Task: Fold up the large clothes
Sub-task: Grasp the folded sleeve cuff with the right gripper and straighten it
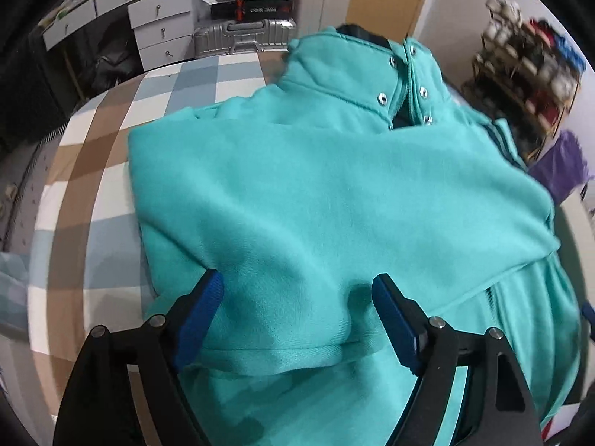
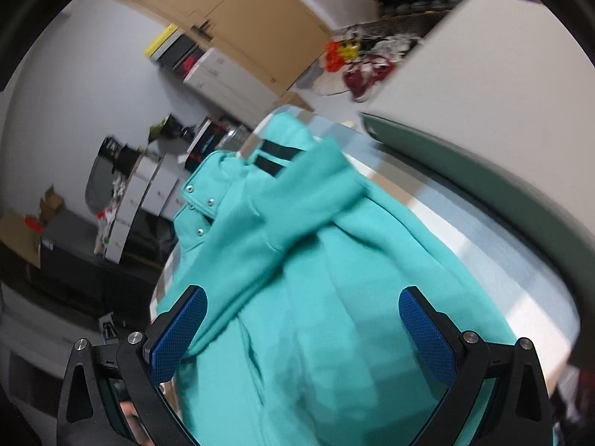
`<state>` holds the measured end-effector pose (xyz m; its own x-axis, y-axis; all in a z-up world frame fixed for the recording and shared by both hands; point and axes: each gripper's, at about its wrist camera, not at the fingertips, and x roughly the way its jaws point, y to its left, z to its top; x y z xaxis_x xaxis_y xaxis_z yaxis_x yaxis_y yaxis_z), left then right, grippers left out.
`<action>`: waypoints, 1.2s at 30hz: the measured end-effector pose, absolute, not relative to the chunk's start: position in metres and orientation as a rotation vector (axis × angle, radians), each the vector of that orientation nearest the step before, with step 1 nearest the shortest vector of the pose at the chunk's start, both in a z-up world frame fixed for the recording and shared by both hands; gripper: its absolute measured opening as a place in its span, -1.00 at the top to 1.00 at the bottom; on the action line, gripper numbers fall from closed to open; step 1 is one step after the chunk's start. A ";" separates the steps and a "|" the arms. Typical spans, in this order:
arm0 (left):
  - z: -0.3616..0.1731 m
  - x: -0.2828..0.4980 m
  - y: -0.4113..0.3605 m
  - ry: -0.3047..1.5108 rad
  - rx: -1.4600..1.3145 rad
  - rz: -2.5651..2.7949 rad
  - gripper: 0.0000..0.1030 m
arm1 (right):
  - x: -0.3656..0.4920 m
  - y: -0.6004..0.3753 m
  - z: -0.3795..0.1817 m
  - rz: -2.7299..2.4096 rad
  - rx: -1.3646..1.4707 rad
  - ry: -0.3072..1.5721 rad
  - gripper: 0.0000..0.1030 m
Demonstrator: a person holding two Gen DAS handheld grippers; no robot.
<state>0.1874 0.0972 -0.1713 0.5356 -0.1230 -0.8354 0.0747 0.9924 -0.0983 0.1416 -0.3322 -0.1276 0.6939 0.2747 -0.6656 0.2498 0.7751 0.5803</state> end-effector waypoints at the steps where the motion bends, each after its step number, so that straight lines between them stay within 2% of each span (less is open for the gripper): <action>1: -0.171 0.187 0.098 0.989 -0.077 -0.125 -0.50 | 0.162 -0.327 -0.120 0.024 0.590 0.847 -1.00; 5: -0.167 0.184 0.101 0.969 -0.132 -0.166 -0.50 | 0.234 -0.319 -0.118 -0.006 0.326 0.932 -0.99; 7: -0.166 0.184 0.103 0.984 -0.134 -0.189 -0.50 | 0.264 -0.327 -0.129 -0.026 0.290 0.981 -0.87; 9: -0.164 0.182 0.106 0.981 -0.163 -0.204 -0.50 | 0.287 -0.338 -0.143 -0.048 0.300 1.035 -0.84; 10: -0.165 0.184 0.107 0.980 -0.165 -0.212 -0.50 | 0.297 -0.341 -0.153 -0.041 0.305 1.076 -0.62; 11: -0.165 0.182 0.106 0.981 -0.158 -0.216 -0.50 | 0.304 -0.343 -0.160 -0.033 0.291 1.109 -0.28; 13: -0.166 0.181 0.104 0.981 -0.138 -0.225 -0.50 | 0.308 -0.341 -0.167 -0.022 0.255 1.117 -0.24; 15: -0.165 0.177 0.104 0.979 -0.134 -0.231 -0.50 | 0.306 -0.337 -0.166 -0.018 0.232 1.098 -0.10; 17: -0.164 0.177 0.105 0.982 -0.139 -0.232 -0.50 | 0.301 -0.333 -0.156 -0.043 0.192 1.062 0.20; 18: -0.164 0.177 0.105 0.983 -0.148 -0.230 -0.50 | 0.299 -0.330 -0.150 -0.052 0.178 1.045 0.50; 19: -0.163 0.177 0.107 0.986 -0.170 -0.226 -0.50 | 0.297 -0.329 -0.143 -0.052 0.170 1.023 0.69; 20: -0.163 0.178 0.108 0.989 -0.190 -0.224 -0.51 | 0.295 -0.327 -0.135 -0.044 0.165 0.994 0.76; 26: -0.165 0.179 0.112 0.998 -0.263 -0.233 -0.51 | 0.306 -0.314 -0.101 -0.124 0.057 0.847 0.78; 31: -0.171 0.178 0.102 0.995 -0.165 -0.251 -0.50 | 0.337 -0.320 -0.144 -0.184 0.083 0.976 0.74; 34: -0.172 0.177 0.096 0.996 -0.103 -0.241 -0.51 | 0.342 -0.317 -0.159 -0.202 0.006 1.010 0.37; 36: -0.171 0.177 0.096 0.998 -0.106 -0.235 -0.51 | 0.334 -0.319 -0.148 -0.220 -0.022 0.961 0.06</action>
